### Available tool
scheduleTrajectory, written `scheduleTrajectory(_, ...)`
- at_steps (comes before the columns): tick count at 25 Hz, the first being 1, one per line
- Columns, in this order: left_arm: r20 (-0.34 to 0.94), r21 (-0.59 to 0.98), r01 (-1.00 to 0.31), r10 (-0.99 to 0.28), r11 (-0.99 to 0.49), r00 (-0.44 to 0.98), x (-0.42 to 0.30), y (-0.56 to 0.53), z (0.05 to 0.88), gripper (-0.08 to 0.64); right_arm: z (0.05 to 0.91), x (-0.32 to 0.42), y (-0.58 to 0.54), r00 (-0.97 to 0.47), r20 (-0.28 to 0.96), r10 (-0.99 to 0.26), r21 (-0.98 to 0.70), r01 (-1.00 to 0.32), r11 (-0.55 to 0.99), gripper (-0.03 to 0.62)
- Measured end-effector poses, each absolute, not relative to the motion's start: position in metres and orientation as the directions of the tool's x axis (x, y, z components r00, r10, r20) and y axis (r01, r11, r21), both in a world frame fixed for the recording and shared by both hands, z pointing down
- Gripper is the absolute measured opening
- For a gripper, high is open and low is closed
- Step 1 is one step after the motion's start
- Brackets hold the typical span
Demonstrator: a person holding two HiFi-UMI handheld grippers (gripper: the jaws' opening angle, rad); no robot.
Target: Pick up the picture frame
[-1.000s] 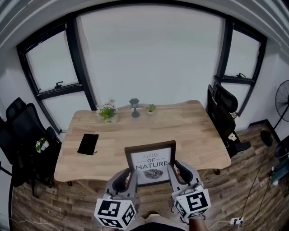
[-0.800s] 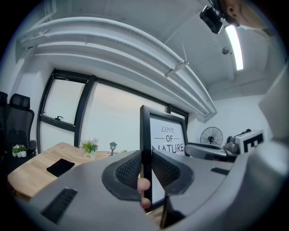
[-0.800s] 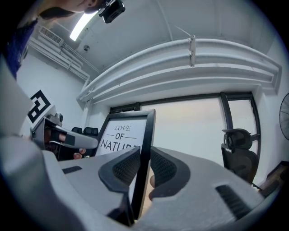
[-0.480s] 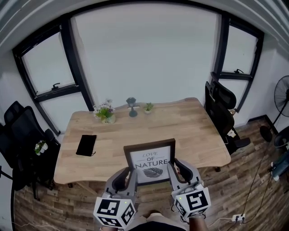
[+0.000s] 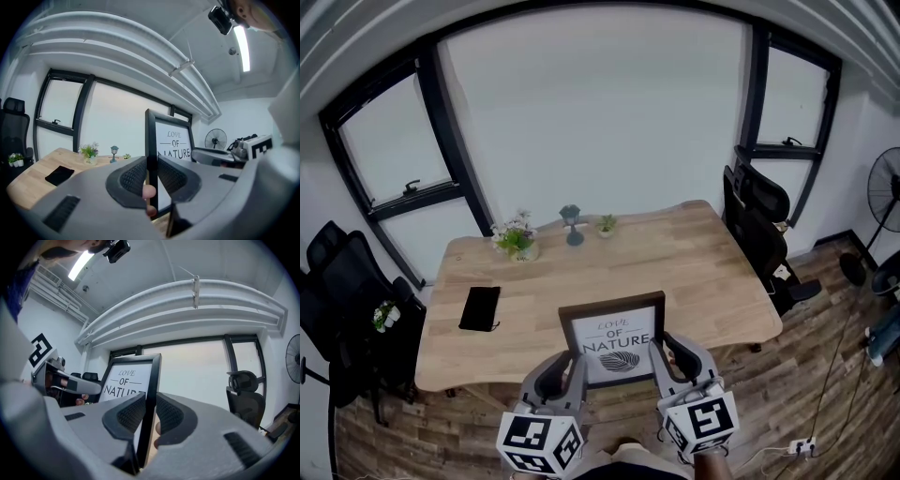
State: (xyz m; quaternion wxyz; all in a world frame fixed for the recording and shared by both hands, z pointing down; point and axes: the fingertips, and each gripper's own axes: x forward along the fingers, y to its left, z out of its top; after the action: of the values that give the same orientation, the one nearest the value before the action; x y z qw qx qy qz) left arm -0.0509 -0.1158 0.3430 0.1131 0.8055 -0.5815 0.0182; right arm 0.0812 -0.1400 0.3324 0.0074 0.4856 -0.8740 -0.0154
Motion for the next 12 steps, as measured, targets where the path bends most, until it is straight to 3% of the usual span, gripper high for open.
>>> scheduleTrajectory(12, 0.164, 0.172, -0.931, -0.922, -0.323, 0.350, -0.0436, -0.1186, 0.3458, 0.067, 0.3332, 0.0889, -0.1391, -0.508, 0.004, -0.861, 0.034, -0.861, 0.508, 0.072)
